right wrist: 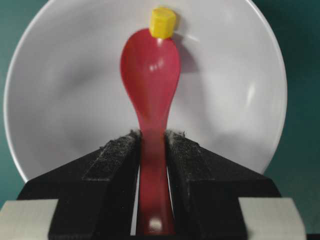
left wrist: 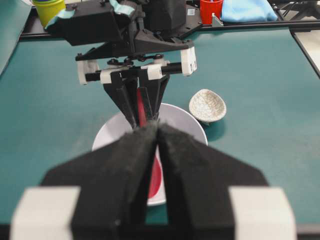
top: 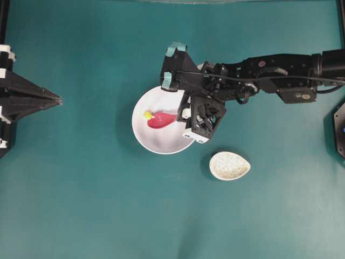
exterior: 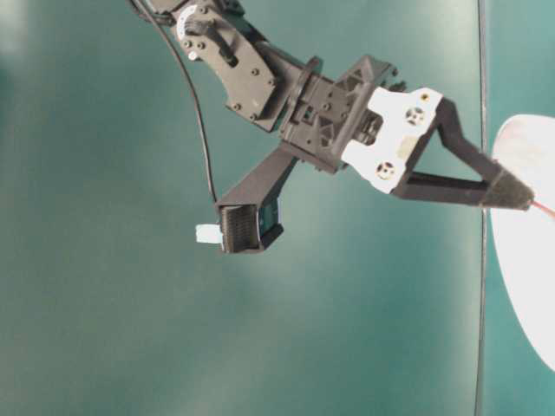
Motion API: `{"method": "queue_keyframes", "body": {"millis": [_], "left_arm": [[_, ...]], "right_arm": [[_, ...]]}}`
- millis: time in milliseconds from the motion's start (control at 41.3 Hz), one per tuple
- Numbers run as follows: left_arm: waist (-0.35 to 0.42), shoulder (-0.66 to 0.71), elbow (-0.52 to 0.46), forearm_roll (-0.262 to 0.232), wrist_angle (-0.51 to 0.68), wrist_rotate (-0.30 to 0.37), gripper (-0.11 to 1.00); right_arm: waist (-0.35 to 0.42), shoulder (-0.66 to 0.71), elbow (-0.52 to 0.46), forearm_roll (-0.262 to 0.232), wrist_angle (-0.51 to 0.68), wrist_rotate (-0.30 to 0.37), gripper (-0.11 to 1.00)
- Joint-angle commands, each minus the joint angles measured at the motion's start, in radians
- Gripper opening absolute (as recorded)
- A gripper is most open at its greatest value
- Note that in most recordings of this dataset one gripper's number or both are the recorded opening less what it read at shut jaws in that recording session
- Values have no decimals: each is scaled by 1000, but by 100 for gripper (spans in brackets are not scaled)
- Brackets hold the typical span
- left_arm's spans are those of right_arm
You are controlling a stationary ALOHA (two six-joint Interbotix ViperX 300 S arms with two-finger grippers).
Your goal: Scoop the yellow hexagonal prism block from the bowl with a spoon using the right arm.
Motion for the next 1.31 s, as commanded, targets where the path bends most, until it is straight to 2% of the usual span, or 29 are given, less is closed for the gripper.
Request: {"method": "queue_keyframes", "body": {"millis": [0,485,1066,1284], "left_arm": [[-2,5,-34,2,-3,0,9],[-2,3,-34,2,-5,0,9],[-2,3,-34,2,-3,0,9],[-2,3,-34,3,-3,2,9]], "right_arm": [[3,-17,-2,0,-28,2,25],[5,-28,29,0,-86,2,25],[-5,-37,41,-3,-101,3,25],[-5,-58,81,-2,-167,3,25]]}}
